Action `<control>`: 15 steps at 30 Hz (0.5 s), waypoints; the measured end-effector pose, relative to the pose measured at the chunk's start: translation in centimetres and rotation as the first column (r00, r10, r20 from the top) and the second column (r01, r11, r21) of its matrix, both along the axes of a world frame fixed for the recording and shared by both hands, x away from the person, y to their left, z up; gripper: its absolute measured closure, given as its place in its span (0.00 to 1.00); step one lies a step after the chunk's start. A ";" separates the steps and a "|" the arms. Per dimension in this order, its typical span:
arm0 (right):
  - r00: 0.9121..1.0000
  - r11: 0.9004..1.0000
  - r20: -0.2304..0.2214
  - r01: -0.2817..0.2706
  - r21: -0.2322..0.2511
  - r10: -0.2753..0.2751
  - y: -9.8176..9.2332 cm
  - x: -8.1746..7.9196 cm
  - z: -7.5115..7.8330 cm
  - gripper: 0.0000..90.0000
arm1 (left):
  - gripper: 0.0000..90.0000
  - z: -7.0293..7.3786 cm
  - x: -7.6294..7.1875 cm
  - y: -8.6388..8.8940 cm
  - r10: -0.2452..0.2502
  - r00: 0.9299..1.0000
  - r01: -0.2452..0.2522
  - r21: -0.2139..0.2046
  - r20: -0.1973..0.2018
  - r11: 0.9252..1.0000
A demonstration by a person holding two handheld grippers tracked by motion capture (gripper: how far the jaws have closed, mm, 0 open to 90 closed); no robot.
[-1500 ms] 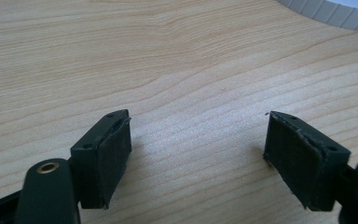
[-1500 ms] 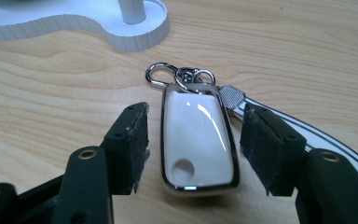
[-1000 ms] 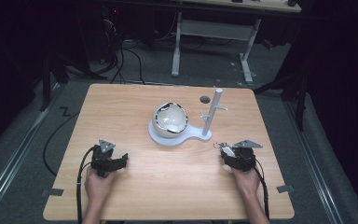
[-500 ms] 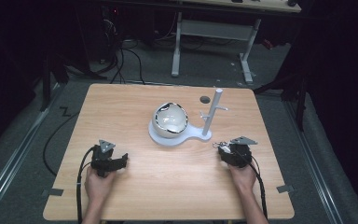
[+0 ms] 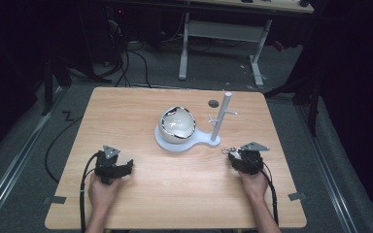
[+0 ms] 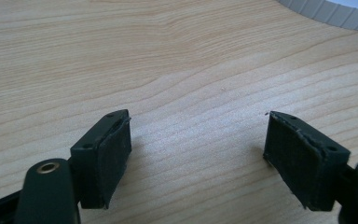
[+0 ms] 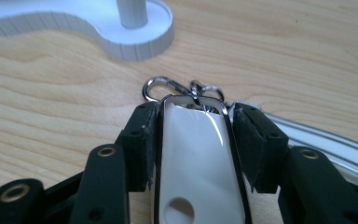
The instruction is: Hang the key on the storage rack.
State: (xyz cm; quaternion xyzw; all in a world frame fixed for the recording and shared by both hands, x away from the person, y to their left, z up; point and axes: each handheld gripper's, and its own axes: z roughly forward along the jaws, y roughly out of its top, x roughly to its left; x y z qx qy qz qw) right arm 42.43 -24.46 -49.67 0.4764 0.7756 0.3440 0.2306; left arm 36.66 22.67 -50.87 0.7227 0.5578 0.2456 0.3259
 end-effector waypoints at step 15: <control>0.994 0.997 0.107 -0.017 0.070 0.010 -1.3 -1.7 2.6 0.58 | 0.26 0.0 0.0 0.0 0.000 1.000 0.000 0.000 0.000 1.000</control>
